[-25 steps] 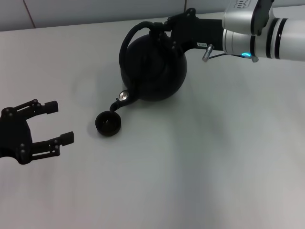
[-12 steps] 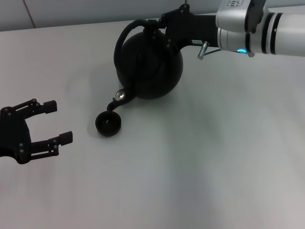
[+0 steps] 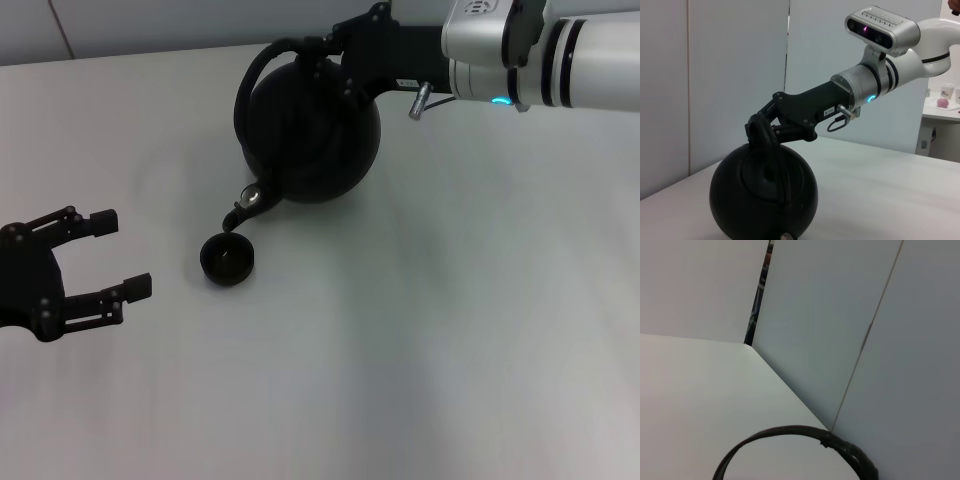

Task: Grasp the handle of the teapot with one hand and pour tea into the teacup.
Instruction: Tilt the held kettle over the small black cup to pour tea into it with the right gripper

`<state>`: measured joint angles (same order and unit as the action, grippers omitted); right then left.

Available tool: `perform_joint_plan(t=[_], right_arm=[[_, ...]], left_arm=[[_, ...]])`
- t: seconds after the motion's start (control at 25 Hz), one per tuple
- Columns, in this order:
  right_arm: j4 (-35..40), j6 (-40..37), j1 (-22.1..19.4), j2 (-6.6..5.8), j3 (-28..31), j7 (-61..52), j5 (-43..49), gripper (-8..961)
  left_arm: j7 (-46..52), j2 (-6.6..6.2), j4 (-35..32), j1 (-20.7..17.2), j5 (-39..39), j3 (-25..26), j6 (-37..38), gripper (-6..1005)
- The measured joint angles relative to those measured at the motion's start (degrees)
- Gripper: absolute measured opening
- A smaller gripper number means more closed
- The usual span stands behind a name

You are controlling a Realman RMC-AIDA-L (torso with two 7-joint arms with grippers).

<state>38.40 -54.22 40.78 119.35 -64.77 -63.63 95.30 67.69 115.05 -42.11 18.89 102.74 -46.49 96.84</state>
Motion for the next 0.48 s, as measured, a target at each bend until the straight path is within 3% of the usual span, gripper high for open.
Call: perform_joint_plan(t=[0.48], right_arm=[[0.53,-0.27,-0.06,0.0,0.0,0.32,0.21,133]], left_arm=[[-0.02,0.17,-0.06,0.09,0.0,0.0,-0.11,854]])
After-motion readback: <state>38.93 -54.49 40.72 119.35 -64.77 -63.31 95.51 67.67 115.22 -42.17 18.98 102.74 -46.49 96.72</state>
